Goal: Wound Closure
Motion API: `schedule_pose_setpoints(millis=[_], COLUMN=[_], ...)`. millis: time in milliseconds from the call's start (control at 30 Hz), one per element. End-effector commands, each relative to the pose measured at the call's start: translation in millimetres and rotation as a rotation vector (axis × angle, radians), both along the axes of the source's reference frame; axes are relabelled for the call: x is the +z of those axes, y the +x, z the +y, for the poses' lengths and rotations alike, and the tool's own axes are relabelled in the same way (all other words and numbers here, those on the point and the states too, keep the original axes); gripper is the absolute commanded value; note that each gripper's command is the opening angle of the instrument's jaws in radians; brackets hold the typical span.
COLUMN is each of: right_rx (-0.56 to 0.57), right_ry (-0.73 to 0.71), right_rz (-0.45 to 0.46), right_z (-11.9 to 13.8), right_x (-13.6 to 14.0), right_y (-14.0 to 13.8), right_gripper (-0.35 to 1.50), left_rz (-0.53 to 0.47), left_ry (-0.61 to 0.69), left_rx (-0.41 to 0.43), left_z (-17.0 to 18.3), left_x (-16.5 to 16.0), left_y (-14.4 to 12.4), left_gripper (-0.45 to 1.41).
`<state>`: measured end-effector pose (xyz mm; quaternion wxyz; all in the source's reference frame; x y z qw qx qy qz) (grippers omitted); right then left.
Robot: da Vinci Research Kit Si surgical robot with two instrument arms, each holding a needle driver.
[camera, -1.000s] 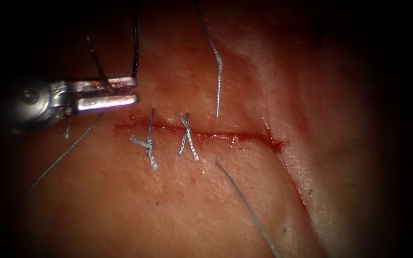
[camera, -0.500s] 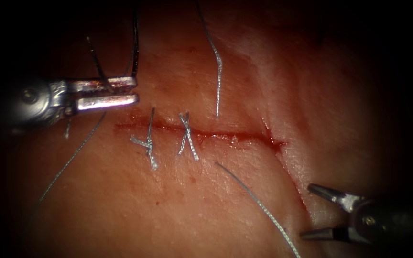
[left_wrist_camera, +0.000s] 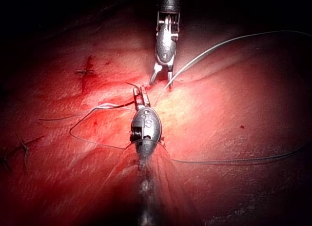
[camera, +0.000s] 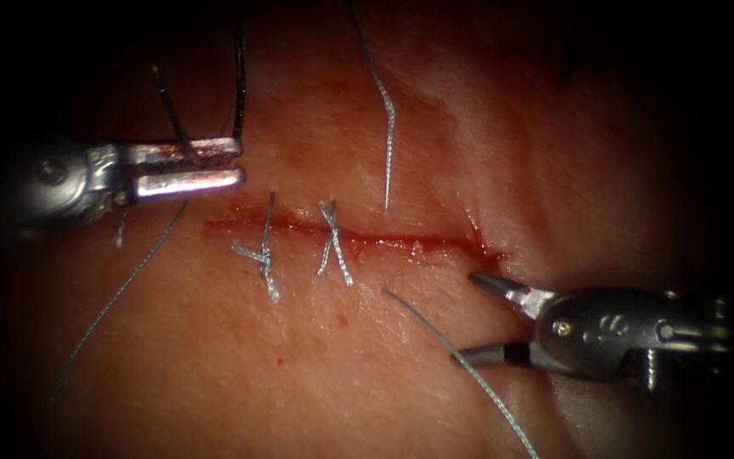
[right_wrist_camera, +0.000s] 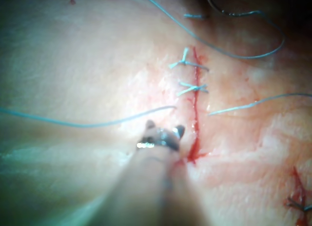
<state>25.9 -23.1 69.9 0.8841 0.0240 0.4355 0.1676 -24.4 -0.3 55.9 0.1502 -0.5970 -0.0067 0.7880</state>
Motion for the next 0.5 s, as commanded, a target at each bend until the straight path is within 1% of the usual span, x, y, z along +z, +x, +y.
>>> schedule_pose_setpoints(millis=[33, 67, 100, 233, 333, 367, 400, 467, 500], right_rx=[0.008, 0.024, 0.027, 0.043, 0.047, 0.047, 0.042, 0.017, -0.003], right_ry=[-0.007, -0.014, -0.014, -0.02, -0.022, -0.021, -0.018, -0.004, 0.005], right_rz=[0.011, 0.024, 0.029, 0.06, 0.075, 0.079, 0.086, 0.104, 0.118], right_z=[-0.2, 0.0, 0.1, 0.3, 0.4, 0.4, 0.5, 0.4, 0.3], right_x=[0.9, 1.0, 1.0, 1.1, 1.2, 1.2, 1.2, 1.2, 1.2], right_y=[1.7, 2.7, 3.1, 4.4, 5.0, 5.1, 5.2, 5.3, 5.2], right_gripper=[1.28, 1.25, 1.25, 1.09, 0.89, 0.79, 0.52, -0.35, -0.35], left_rz=[-0.001, -0.001, -0.001, -0.001, -0.001, -0.001, -0.001, -0.003, -0.003], left_ry=[-0.001, -0.001, -0.001, -0.001, -0.001, -0.001, -0.001, -0.001, -0.001], left_rx=[0.0, 0.0, 0.0, 0.0, 0.0, 0.0, 0.0, 0.003, 0.003], left_z=[-0.1, -0.1, -0.1, -0.2, -0.2, -0.2, -0.2, -0.2, -0.2], left_x=[0.6, 0.6, 0.6, 0.6, 0.6, 0.6, 0.6, 0.6, 0.6], left_y=[-0.5, -0.5, -0.5, -0.5, -0.5, -0.5, -0.5, -0.5, -0.5], left_gripper=[-0.45, -0.45, -0.45, -0.45, -0.45, -0.45, -0.45, -0.45, -0.45])
